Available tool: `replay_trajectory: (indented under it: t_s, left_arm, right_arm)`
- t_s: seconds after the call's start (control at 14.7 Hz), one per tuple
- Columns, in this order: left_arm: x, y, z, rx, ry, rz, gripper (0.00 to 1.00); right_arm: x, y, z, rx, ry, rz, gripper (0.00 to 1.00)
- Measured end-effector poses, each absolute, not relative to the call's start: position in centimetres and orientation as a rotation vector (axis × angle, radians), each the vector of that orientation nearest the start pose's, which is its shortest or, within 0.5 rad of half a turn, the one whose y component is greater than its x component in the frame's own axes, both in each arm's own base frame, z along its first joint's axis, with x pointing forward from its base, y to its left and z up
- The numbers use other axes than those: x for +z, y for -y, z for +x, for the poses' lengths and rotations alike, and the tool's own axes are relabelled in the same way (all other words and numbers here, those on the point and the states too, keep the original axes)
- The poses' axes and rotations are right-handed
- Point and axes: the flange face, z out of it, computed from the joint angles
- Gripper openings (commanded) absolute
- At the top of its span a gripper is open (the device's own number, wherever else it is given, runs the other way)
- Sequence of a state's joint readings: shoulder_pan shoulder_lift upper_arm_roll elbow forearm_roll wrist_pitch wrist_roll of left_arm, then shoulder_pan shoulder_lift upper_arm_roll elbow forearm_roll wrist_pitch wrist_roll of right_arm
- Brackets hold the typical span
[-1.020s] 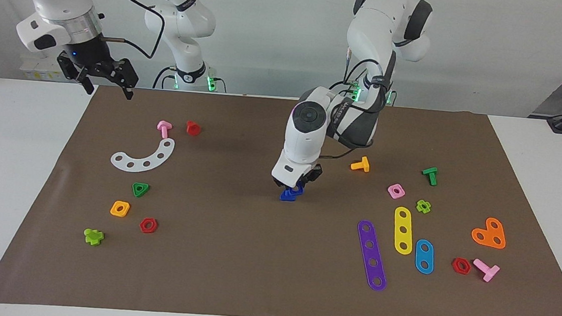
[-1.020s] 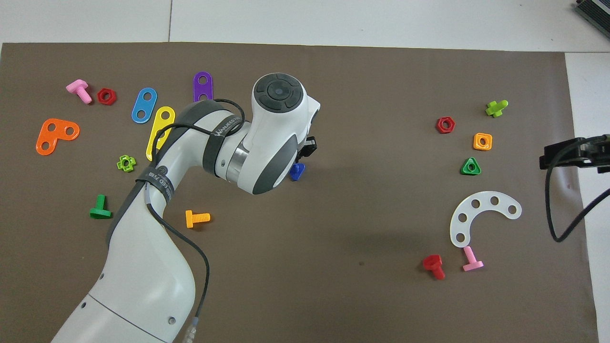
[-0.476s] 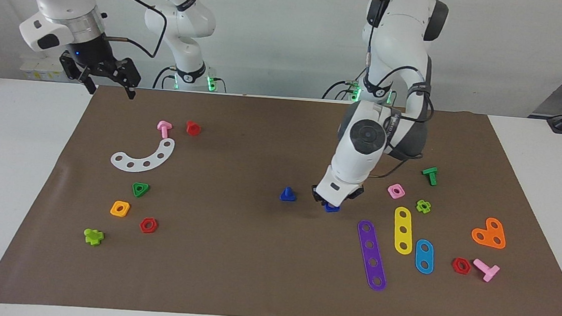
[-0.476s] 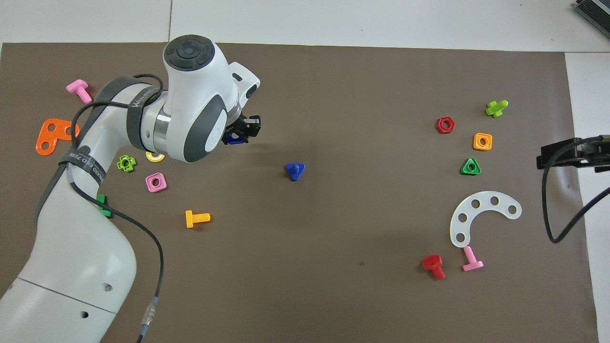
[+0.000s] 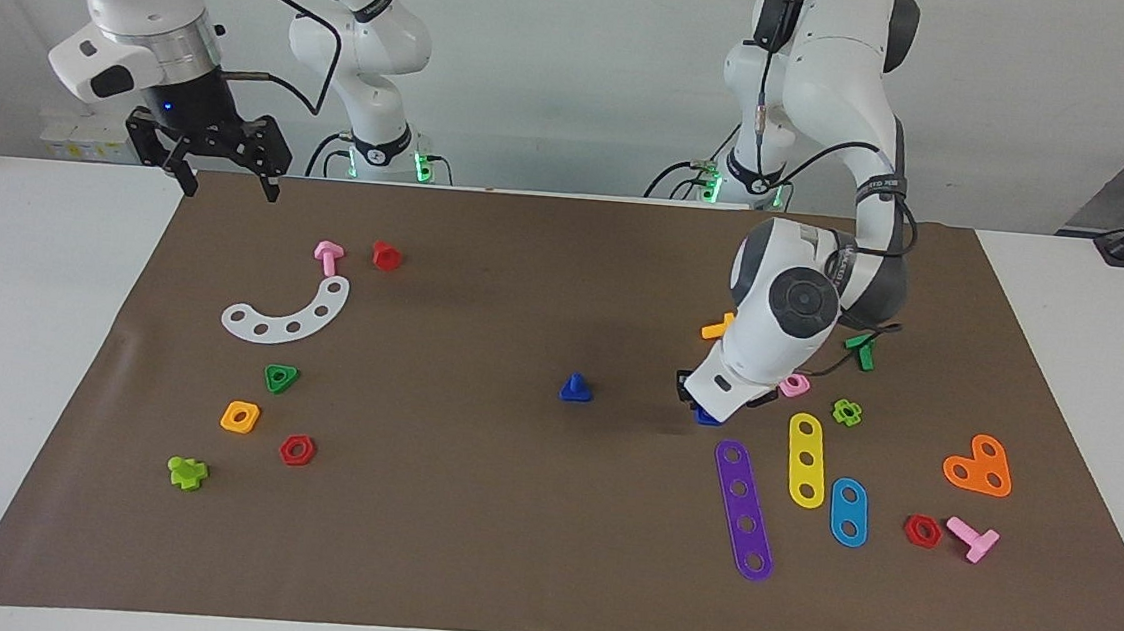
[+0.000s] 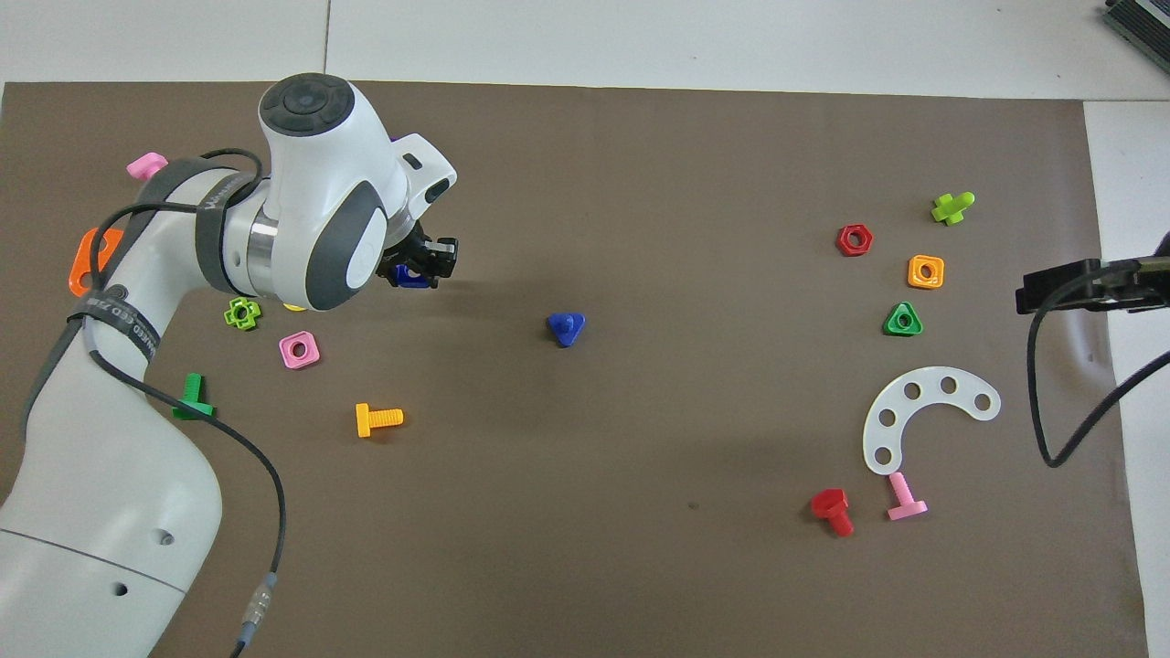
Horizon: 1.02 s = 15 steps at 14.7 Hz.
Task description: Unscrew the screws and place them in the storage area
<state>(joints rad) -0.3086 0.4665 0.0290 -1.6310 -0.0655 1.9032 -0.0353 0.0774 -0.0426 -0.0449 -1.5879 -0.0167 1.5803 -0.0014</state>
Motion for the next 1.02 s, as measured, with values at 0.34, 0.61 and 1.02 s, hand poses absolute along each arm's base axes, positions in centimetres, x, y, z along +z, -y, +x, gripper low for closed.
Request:
replay_trajectory:
  t_s: [0.34,0.61,1.02]
  left_arm:
    - [33.1,17.5,62.3,0.256,-0.367,-3.134,1.00]
    - [39.1,14.1,62.7,0.135,-0.330,-3.163,1.00]
    - [51.7,4.9,59.5,0.057,-0.321,-3.178,1.00]
  right_arm:
    - [63.6,-3.1,54.1,-0.035,0.089,-3.124,1.00]
    - [62.0,-8.2,54.3,-0.068,0.083,-3.107,1.00]
    - [52.8,-25.0,56.7,-0.148,-0.116,-3.045,1.00]
